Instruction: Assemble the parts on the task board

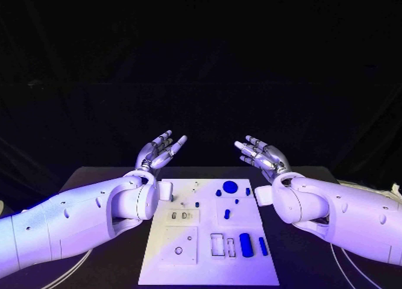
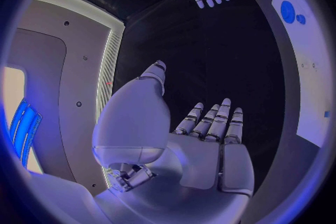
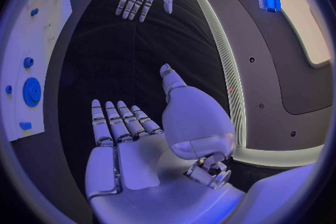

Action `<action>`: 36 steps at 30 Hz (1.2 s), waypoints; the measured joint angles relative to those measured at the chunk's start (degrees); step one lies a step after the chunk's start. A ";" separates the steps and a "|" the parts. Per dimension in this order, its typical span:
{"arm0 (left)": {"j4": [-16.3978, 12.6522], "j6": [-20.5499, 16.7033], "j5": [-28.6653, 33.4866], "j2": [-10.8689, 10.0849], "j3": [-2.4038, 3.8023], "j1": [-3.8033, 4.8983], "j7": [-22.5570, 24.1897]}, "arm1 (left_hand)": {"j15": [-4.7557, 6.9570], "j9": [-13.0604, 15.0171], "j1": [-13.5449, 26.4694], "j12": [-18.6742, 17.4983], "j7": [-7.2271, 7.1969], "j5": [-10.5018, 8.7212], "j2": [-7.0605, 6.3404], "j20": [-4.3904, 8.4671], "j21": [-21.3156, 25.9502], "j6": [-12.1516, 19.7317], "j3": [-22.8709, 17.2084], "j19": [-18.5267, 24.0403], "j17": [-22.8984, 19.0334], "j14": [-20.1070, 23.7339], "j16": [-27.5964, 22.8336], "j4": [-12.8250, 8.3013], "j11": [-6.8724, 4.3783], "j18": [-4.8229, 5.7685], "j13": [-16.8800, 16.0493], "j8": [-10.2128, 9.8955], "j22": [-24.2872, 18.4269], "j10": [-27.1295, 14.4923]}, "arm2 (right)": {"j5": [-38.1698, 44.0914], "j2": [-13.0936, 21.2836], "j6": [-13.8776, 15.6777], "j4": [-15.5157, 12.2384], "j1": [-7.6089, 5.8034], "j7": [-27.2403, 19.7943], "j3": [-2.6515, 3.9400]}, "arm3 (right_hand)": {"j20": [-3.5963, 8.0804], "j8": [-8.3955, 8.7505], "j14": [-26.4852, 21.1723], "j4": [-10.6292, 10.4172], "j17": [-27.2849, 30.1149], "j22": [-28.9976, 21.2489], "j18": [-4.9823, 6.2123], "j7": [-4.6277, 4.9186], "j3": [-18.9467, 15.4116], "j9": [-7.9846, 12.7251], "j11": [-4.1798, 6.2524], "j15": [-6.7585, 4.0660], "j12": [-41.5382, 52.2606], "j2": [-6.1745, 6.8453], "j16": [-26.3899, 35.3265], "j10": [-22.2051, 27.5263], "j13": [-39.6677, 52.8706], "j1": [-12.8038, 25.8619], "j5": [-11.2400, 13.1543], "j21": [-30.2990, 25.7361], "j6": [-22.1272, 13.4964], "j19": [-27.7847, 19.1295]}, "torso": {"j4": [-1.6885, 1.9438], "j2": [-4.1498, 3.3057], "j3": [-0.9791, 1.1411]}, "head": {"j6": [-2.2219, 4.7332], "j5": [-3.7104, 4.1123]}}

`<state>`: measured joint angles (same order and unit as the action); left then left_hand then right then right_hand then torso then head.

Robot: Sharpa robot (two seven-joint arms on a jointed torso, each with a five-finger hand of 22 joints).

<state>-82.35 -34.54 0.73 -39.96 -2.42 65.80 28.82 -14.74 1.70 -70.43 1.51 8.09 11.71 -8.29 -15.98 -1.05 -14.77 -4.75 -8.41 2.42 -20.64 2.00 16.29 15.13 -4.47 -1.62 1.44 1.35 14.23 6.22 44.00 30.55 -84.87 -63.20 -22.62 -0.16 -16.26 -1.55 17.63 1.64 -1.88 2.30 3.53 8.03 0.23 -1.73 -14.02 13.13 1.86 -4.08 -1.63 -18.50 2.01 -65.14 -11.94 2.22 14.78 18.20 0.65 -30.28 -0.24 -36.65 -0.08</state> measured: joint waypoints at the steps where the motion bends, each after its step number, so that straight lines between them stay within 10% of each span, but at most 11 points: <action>1: 0.04 0.40 0.00 0.01 -0.01 0.02 0.01 | -0.29 0.13 -1.69 0.06 0.02 0.24 0.11 -0.67 -0.46 -1.12 -0.33 -0.72 0.22 -1.56 0.46 0.35 0.67 0.00 -0.15 0.32 0.22 0.76 | 0.57 -0.03 -1.10 0.22 -0.13 0.48 0.00 | -0.07 -0.17 1.13 0.34 -0.08 0.15 0.00 0.07 0.00 -0.09 -0.07 0.05 0.20 -0.08 -0.25 -1.09 0.09 -0.76 -0.23 0.36 0.80 0.94 | -0.01 0.01 -0.01 | 0.00 0.00; 7: 0.10 1.78 0.00 0.01 -0.04 0.02 0.02 | 0.26 0.90 -3.86 1.63 0.41 0.26 1.92 -0.81 -2.99 -7.66 -1.36 -7.47 1.61 -12.72 3.05 0.21 0.61 -1.02 -0.97 1.66 1.53 9.02 | 3.23 -0.14 -6.14 0.95 -0.50 2.73 -0.03 | -0.27 -1.23 12.05 2.42 -0.85 1.20 2.36 0.54 0.60 -0.73 -0.10 -0.13 1.62 -0.58 -1.90 -11.19 0.77 -4.48 -0.25 2.69 8.04 9.09 | 0.03 0.02 -0.01 | -0.01 0.00; 12: 0.48 3.11 0.04 -2.57 -0.04 0.05 0.33 | 3.84 2.61 -6.18 5.98 2.15 0.00 4.24 -0.42 -11.88 -25.95 -1.88 -31.17 3.30 -29.78 7.98 -1.63 -1.95 -5.20 -2.53 5.44 5.47 32.28 | 9.28 0.76 -6.01 4.33 -1.25 2.59 0.02 | -0.17 -2.87 25.70 4.74 -1.44 2.17 4.46 1.63 1.80 -1.61 1.38 -1.84 3.53 -1.08 -3.99 -24.46 1.33 -7.94 -0.25 5.74 20.43 18.62 | 0.29 -0.09 0.00 | -0.64 0.81; 16: 0.16 3.90 0.09 -3.00 -0.03 0.07 0.54 | 6.30 3.14 -7.58 7.26 4.39 0.00 5.42 1.08 -14.73 -35.76 -1.83 -39.18 3.97 -37.81 10.04 -3.79 -4.12 -5.41 -2.53 7.24 5.99 40.04 | 14.14 0.71 -5.49 4.72 -1.40 2.41 0.04 | 0.47 -3.46 33.44 6.17 -1.63 2.45 5.34 2.91 3.23 -1.84 2.76 -3.32 3.77 -1.35 -4.75 -31.85 1.40 -9.55 -0.14 7.57 28.69 24.33 | 0.52 -0.27 0.06 | -0.85 1.08; 21: -1.09 5.16 -0.18 -4.44 -0.01 0.21 0.56 | 8.59 2.76 -9.05 7.35 4.18 -0.46 5.60 3.35 -16.47 -39.87 -2.13 -45.93 5.27 -44.43 11.04 -5.32 -6.03 -5.41 -2.35 7.31 6.06 45.43 | 20.50 0.80 -5.30 5.35 -2.00 2.53 0.25 | 1.83 -3.52 40.89 8.05 -1.86 2.54 6.21 4.22 5.11 -1.94 4.30 -5.14 3.77 -1.34 -5.27 -38.57 1.43 -10.13 0.19 9.38 35.51 30.06 | 0.66 -0.81 0.19 | -0.79 1.13; 36: -11.42 7.91 -0.68 -9.60 0.19 0.91 -1.03 | 11.24 2.15 -9.97 4.64 3.06 -0.95 4.85 6.29 -18.09 -43.18 -2.91 -53.75 9.51 -53.19 12.68 -6.42 -7.86 -5.37 -2.26 5.48 5.61 51.09 | 54.19 0.24 -7.50 7.18 -4.43 11.45 1.06 | 8.49 -3.52 59.21 12.44 -4.47 5.26 6.20 1.62 10.31 -2.40 8.28 -11.00 2.73 1.34 -8.88 -51.24 1.66 -10.17 0.18 18.12 46.29 47.45 | 1.97 -4.19 -0.42 | 0.27 3.42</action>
<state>-93.77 -26.63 0.05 -49.55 -2.24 66.71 27.78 -3.51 3.86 -80.40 6.15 11.15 10.76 -3.44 -9.69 -19.14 -57.95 -7.66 -62.16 11.93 -73.83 14.68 9.87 7.27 -9.84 -3.87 6.91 6.95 65.32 60.41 44.24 23.05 -77.69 -67.63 -11.17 0.90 -7.77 -5.07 76.84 14.08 -6.35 7.57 9.74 9.65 10.55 -4.13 -5.74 2.13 4.59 -2.74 -10.50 -69.74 3.66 -75.31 -11.76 20.34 61.07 65.64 2.62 -34.46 -0.66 -36.38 3.34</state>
